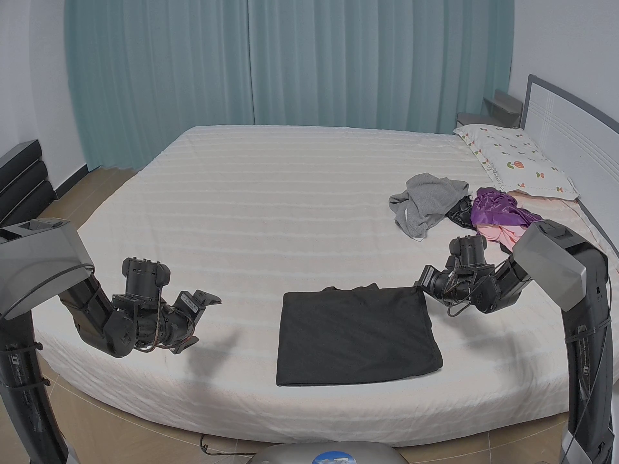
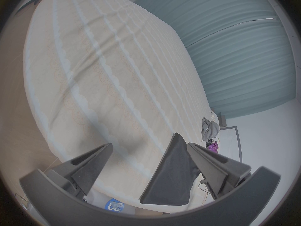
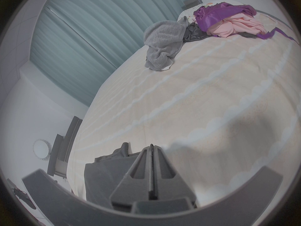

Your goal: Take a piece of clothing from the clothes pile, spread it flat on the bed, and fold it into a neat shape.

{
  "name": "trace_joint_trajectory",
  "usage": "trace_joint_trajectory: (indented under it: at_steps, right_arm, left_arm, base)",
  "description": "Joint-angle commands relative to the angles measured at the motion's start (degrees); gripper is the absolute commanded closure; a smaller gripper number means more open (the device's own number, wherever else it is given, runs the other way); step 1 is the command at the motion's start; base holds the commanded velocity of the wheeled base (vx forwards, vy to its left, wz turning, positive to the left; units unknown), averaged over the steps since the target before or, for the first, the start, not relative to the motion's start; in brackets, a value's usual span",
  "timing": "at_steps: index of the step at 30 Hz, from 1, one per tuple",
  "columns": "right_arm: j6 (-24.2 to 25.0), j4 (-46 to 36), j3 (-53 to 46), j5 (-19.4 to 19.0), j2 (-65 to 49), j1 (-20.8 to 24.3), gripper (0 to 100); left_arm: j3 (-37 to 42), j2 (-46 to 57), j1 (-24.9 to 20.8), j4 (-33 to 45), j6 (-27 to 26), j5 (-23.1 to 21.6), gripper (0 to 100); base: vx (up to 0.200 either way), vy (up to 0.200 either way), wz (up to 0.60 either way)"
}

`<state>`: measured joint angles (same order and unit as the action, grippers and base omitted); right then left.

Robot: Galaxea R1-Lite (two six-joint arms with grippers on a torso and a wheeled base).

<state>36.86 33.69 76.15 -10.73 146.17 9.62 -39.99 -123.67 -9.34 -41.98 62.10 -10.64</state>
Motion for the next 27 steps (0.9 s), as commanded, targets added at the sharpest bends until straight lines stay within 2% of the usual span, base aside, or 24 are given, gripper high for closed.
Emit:
trace_joint_trajectory:
  at_steps: [1, 18, 19, 24, 27]
  right_arm:
    - [0.23, 0.06, 0.22, 0.27, 0.00, -0.21, 100]
    - [0.05, 0.06, 0.49, 0.53, 0.70, -0.92, 100]
    - [0.05, 0.06, 0.49, 0.53, 0.70, -0.92, 0]
    - [0.31, 0.58, -0.66, 0.36, -0.09, -1.09, 0]
    - [1.37, 0.85, -4.70, 0.18, -3.78, -1.53, 0]
  left_arm:
    - [-0.01, -0.08, 0.02, -0.03, -0.05, 0.01, 0]
    - [-0.01, -0.08, 0.02, -0.03, 0.04, 0.01, 0]
    - [-0.01, -0.08, 0.02, -0.03, 0.04, 0.01, 0]
    - [0.08, -0.08, 0.02, -0.03, 0.04, 0.01, 0]
    - [-0.01, -0.08, 0.02, 0.06, 0.04, 0.01, 0]
  base:
    - [0.000, 0.000, 0.00]
    - [0.000, 0.000, 0.00]
    - [0.000, 0.000, 0.00]
    - [0.000, 0.000, 0.00]
    - [0.000, 0.000, 0.00]
